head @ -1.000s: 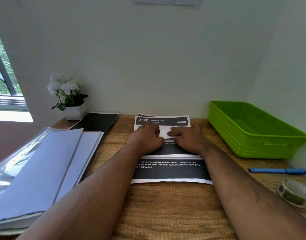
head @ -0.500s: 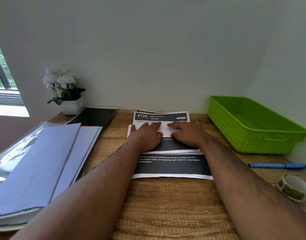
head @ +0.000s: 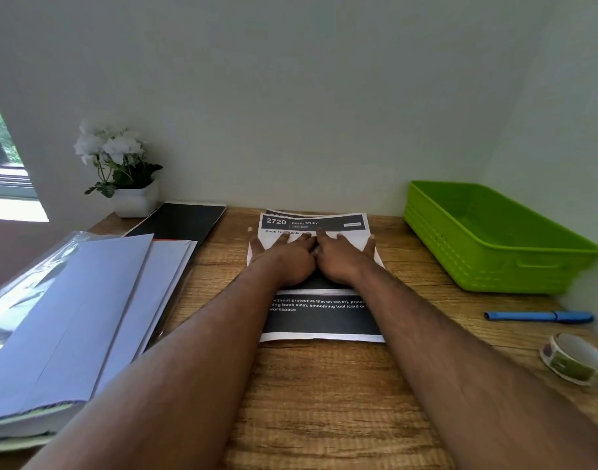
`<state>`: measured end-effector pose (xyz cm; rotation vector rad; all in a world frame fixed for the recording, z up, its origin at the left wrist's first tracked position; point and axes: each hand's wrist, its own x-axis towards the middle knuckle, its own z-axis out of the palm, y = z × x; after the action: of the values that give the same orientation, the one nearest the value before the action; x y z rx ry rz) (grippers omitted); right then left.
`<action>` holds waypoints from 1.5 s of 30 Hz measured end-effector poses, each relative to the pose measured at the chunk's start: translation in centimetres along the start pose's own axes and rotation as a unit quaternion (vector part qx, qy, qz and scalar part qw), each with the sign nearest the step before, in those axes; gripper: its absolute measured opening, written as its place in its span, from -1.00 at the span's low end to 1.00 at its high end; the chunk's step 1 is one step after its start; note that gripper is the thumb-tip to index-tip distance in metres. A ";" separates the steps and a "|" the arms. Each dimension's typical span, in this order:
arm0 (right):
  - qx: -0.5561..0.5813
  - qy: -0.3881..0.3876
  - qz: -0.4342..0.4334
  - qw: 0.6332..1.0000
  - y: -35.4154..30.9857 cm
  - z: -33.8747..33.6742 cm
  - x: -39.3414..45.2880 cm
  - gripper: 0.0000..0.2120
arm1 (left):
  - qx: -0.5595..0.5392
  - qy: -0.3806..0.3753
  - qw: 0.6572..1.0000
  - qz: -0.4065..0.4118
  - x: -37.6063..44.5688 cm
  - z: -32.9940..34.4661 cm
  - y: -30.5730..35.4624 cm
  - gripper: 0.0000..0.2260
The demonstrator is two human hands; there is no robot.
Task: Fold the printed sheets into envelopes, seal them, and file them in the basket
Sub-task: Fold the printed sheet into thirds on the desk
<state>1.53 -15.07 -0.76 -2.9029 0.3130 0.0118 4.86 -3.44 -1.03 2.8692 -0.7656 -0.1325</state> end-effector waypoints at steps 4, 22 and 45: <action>-0.036 0.009 0.023 0.999 -0.1 -0.1 -0.3 -0.49 | -0.016 -0.020 0.999 -0.025 0.3 -0.4 0.2 -0.54; -0.046 0.085 -0.062 0.993 1.7 -0.2 -0.1 -0.56 | -0.081 0.039 0.995 -0.042 0.7 0.2 2.5 -0.64; 0.027 0.046 -0.086 0.995 2.3 -1.0 -1.1 -0.47 | 0.045 0.100 0.994 0.016 -0.6 -1.5 -1.6 -0.54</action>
<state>-0.07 -17.25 -0.26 -2.8714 0.0748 -0.1571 5.29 -1.58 0.21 2.8923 -0.7968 0.1956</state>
